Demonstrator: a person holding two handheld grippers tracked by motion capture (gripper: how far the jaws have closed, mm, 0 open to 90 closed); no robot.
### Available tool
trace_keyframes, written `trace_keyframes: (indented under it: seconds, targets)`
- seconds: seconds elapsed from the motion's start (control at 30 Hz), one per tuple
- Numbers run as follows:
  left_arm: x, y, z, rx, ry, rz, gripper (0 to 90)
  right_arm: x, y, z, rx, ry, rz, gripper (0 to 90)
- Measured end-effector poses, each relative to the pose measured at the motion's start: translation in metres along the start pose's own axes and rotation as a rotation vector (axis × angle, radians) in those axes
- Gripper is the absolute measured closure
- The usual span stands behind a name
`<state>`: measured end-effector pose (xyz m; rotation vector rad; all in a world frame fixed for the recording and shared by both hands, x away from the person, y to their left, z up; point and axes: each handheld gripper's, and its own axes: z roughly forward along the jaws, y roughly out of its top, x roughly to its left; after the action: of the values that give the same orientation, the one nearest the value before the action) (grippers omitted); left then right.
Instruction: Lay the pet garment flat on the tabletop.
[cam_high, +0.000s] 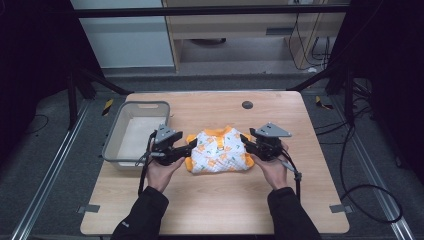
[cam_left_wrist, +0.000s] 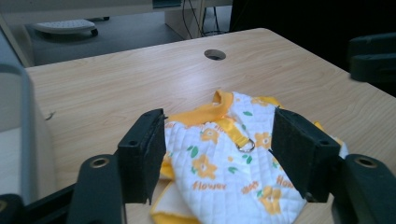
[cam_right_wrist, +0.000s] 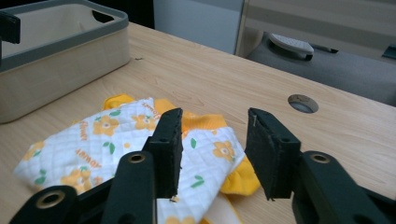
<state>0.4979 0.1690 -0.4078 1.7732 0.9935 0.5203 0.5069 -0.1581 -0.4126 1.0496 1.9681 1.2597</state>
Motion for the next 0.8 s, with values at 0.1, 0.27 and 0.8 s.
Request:
trace_keyframes:
  seconds: [0.1,0.27,0.8]
  targets:
    - [0.002,-0.011,-0.011,0.034,-0.004,0.029,33.2,-0.005,-0.004,-0.016,-0.002,0.024,0.003,50.0]
    - [0.0,-0.036,-0.022,0.091,-0.007,0.08,32.4,-0.008,-0.025,-0.039,0.02,0.048,-0.004,46.1]
    - [-0.008,-0.074,0.004,0.224,-0.009,0.144,35.7,0.002,-0.082,-0.022,0.171,0.109,-0.003,47.0]
